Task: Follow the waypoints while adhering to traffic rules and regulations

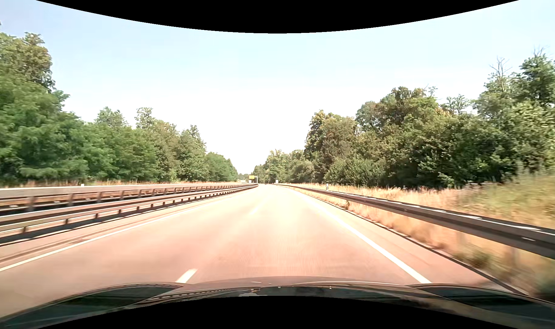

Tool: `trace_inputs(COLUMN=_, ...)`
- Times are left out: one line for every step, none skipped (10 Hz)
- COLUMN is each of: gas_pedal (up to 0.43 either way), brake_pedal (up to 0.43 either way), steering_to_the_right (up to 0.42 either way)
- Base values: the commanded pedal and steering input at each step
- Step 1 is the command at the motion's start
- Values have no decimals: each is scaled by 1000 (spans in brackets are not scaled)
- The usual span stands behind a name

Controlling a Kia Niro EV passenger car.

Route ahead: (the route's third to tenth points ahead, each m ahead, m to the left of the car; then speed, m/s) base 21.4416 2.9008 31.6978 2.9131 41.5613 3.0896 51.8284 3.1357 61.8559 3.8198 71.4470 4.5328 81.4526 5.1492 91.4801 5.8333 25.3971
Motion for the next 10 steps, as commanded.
trace_inputs(gas_pedal=169, brake_pedal=0, steering_to_the_right=-3)
trace_inputs(gas_pedal=169, brake_pedal=0, steering_to_the_right=-3)
trace_inputs(gas_pedal=169, brake_pedal=0, steering_to_the_right=-3)
trace_inputs(gas_pedal=177, brake_pedal=0, steering_to_the_right=-4)
trace_inputs(gas_pedal=177, brake_pedal=0, steering_to_the_right=-4)
trace_inputs(gas_pedal=177, brake_pedal=0, steering_to_the_right=-5)
trace_inputs(gas_pedal=177, brake_pedal=0, steering_to_the_right=-5)
trace_inputs(gas_pedal=177, brake_pedal=0, steering_to_the_right=-5)
trace_inputs(gas_pedal=189, brake_pedal=0, steering_to_the_right=-5)
trace_inputs(gas_pedal=189, brake_pedal=0, steering_to_the_right=-5)
